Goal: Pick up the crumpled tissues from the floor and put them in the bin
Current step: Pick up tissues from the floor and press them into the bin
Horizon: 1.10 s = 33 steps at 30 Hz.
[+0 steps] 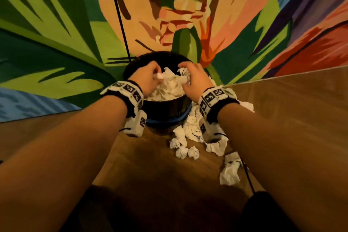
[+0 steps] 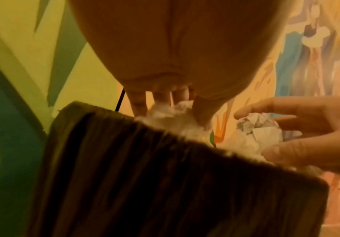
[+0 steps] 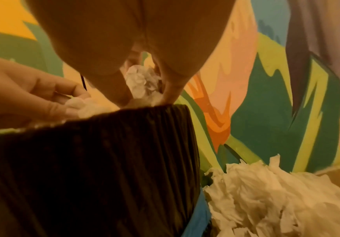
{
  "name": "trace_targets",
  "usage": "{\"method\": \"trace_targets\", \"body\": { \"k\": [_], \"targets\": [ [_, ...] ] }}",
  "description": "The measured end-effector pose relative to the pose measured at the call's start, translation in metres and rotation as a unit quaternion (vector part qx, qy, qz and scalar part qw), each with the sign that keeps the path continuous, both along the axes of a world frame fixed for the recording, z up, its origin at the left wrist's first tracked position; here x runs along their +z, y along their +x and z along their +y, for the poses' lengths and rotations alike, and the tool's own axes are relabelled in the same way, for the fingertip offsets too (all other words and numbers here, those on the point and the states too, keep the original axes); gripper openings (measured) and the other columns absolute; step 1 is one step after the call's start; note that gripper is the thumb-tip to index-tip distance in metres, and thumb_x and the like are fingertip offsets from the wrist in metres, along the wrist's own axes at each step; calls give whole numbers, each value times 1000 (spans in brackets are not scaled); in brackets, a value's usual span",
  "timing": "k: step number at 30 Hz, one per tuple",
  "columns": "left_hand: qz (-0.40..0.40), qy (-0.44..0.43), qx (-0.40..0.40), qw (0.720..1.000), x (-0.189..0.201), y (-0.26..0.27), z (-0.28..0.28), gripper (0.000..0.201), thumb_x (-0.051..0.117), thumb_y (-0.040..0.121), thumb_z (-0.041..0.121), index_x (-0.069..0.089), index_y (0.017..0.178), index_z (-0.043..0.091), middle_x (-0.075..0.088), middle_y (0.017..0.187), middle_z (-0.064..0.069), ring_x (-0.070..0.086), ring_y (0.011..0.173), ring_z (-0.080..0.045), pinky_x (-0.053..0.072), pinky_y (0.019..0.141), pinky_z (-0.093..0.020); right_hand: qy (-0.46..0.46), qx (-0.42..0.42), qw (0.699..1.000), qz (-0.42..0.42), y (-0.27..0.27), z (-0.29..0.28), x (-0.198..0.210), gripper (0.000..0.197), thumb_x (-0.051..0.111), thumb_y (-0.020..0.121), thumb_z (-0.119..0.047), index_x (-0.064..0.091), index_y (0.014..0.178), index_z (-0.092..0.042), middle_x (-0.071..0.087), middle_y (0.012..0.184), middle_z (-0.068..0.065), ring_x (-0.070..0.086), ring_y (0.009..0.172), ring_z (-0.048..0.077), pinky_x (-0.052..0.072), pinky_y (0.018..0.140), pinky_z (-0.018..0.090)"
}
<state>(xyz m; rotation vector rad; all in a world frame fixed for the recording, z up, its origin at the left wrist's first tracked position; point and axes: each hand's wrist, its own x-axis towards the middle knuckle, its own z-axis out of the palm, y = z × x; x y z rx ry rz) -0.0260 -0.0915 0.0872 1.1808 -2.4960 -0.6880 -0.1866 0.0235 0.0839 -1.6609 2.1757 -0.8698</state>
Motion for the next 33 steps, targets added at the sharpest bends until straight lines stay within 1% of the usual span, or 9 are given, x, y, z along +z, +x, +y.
{"method": "trace_targets", "body": {
  "k": [4, 7, 9, 11, 15, 18, 24, 30, 33],
  "targets": [
    [-97, -60, 25, 993, -16, 9, 0, 20, 83, 73, 37, 68, 84, 29, 52, 102, 3, 50, 100, -19, 48, 87, -36, 16, 24, 998, 53, 12, -2, -11, 49, 54, 91, -14, 44, 136, -28, 48, 134, 6, 54, 110, 28, 46, 93, 40],
    [-145, -27, 39, 988, -16, 12, 1, 19, 74, 81, 45, 69, 74, 28, 65, 85, 2, 59, 82, -16, 54, 73, -33, 9, 4, 997, 82, 23, -1, -21, 30, 47, 92, -25, 39, 121, -30, 58, 93, -4, 54, 92, 27, 41, 84, 41],
    [-177, -41, 27, 983, -15, 13, 2, 41, 57, 89, 47, 60, 58, 20, 61, 69, -2, 57, 66, -21, 49, 59, -30, 12, -2, 995, 100, 25, -3, -28, 20, 44, 91, -31, 36, 110, -30, 56, 84, -5, 52, 89, 25, 37, 87, 41],
    [-198, -51, 35, 978, -13, 14, 6, 50, 43, 90, 48, 53, 54, 16, 55, 64, -5, 52, 59, -23, 41, 58, -29, 17, 6, 991, 134, 22, -6, -32, 16, 42, 92, -36, 44, 105, -28, 60, 94, -2, 50, 98, 25, 35, 90, 41],
    [-272, -44, 26, 961, -15, 10, 11, 50, 27, 91, 51, 55, 66, 18, 48, 71, -3, 47, 74, -25, 36, 87, -42, 6, 19, 971, 239, 18, -6, -40, 36, 38, 92, -41, 67, 104, -22, 55, 120, -2, 42, 113, 23, 32, 94, 41],
    [-285, -43, 35, 957, -17, 7, 11, 45, 24, 90, 49, 52, 72, 19, 49, 80, -6, 45, 78, -26, 33, 95, -47, 32, 13, 955, 295, 19, -4, -43, 48, 28, 92, -40, 72, 103, -24, 51, 110, -1, 42, 105, 21, 30, 96, 40],
    [-299, -29, 31, 953, -19, 4, 12, 52, 18, 88, 50, 58, 84, 18, 54, 90, -6, 46, 84, -24, 27, 101, -51, 104, 34, 950, 292, 16, -11, -41, 57, 18, 91, -42, 65, 118, -27, 59, 124, 3, 49, 117, 24, 15, 113, 44],
    [-340, -61, 7, 938, -19, 5, 14, 56, 20, 92, 52, 67, 99, 22, 60, 114, -6, 47, 113, -28, 26, 102, -52, 101, 45, 957, 267, 15, -7, -40, 61, 16, 90, -45, 46, 141, -32, 48, 144, 0, 40, 130, 25, 13, 116, 44],
    [-323, -85, 18, 942, -14, 6, 17, 50, 26, 92, 52, 68, 92, 24, 61, 112, -6, 40, 119, -29, 27, 101, -52, 69, 52, 968, 238, 11, -5, -41, 51, 26, 97, -38, 39, 146, -32, 35, 155, -1, 30, 140, 23, 10, 119, 43]
  ]
}}
